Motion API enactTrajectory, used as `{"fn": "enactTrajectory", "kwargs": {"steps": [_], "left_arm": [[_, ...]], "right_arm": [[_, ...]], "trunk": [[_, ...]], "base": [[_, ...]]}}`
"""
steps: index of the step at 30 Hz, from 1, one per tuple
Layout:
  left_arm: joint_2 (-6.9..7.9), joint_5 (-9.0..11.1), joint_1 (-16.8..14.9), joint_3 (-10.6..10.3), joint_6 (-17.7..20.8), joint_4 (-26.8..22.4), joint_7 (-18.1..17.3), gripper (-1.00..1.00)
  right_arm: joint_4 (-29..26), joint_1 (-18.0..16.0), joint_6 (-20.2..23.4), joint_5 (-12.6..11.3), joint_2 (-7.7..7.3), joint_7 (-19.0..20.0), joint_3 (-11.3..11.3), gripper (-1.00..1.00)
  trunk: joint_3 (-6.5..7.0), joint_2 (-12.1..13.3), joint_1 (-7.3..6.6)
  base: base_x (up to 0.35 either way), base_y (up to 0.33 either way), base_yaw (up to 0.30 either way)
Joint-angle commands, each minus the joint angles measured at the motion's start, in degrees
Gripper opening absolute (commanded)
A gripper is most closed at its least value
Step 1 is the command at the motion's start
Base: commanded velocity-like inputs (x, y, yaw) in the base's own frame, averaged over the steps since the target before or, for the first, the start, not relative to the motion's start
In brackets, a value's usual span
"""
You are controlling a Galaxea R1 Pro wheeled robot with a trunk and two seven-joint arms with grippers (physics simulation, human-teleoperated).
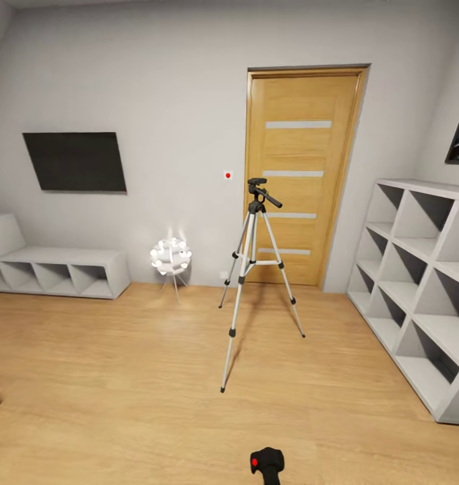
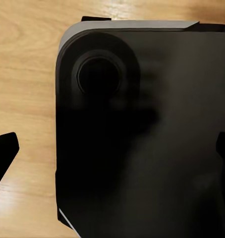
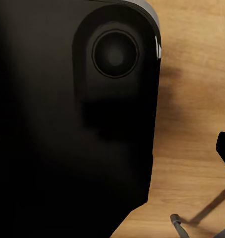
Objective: Attach the digital camera to the camera tripod in the bedroom.
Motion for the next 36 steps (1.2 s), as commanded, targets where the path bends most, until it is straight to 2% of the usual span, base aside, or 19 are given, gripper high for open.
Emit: {"fn": "enactTrajectory", "kwargs": {"steps": [1, 2, 3, 7, 22, 27, 36], "left_arm": [[-0.01, 0.58, -0.02, 0.02, -0.16, 0.02, 0.00, 1.00], [-0.01, 0.84, -0.02, 0.01, -0.16, 0.02, -0.01, 1.00], [-0.01, 2.03, -0.02, -0.01, -0.16, 0.02, -0.03, 1.00], [-0.01, 2.65, -0.02, -0.05, -0.16, 0.02, -0.09, 1.00], [-0.01, 2.78, -0.02, -0.10, -0.15, 0.02, -0.13, 1.00], [-0.01, 2.78, -0.02, -0.05, -0.16, 0.02, -0.13, 1.00], [-0.01, 2.78, -0.02, -0.02, -0.16, 0.02, -0.13, 1.00]], "right_arm": [[0.02, -0.03, -0.05, 0.07, -0.01, -0.07, 0.03, 1.00], [0.02, -0.03, -0.04, 0.07, -0.01, -0.07, 0.03, 1.00], [0.02, -0.03, -0.02, 0.12, -0.08, 0.02, 0.03, 1.00], [0.02, -0.03, -0.01, 0.14, -0.42, 0.28, 0.05, 1.00], [0.02, -0.03, -0.07, 0.20, -0.82, 0.73, 0.12, 1.00], [0.02, -0.03, -0.09, 0.22, -0.78, 0.59, 0.12, 1.00], [0.02, -0.03, -0.09, 0.23, -0.73, 0.39, 0.11, 1.00]], "trunk": [[-0.06, -0.03, 0.00], [-0.06, -0.03, 0.00], [-0.06, -0.03, 0.00], [-0.06, -0.03, 0.00], [-0.06, -0.03, 0.00], [-0.06, -0.03, 0.00], [-0.06, -0.03, 0.00]], "base": [[0.000, 0.000, -0.085], [0.000, 0.000, -0.068], [0.000, 0.000, -0.022], [0.000, 0.000, -0.011], [0.012, 0.000, 0.000], [0.179, 0.033, 0.000], [0.281, 0.189, 0.000]]}}
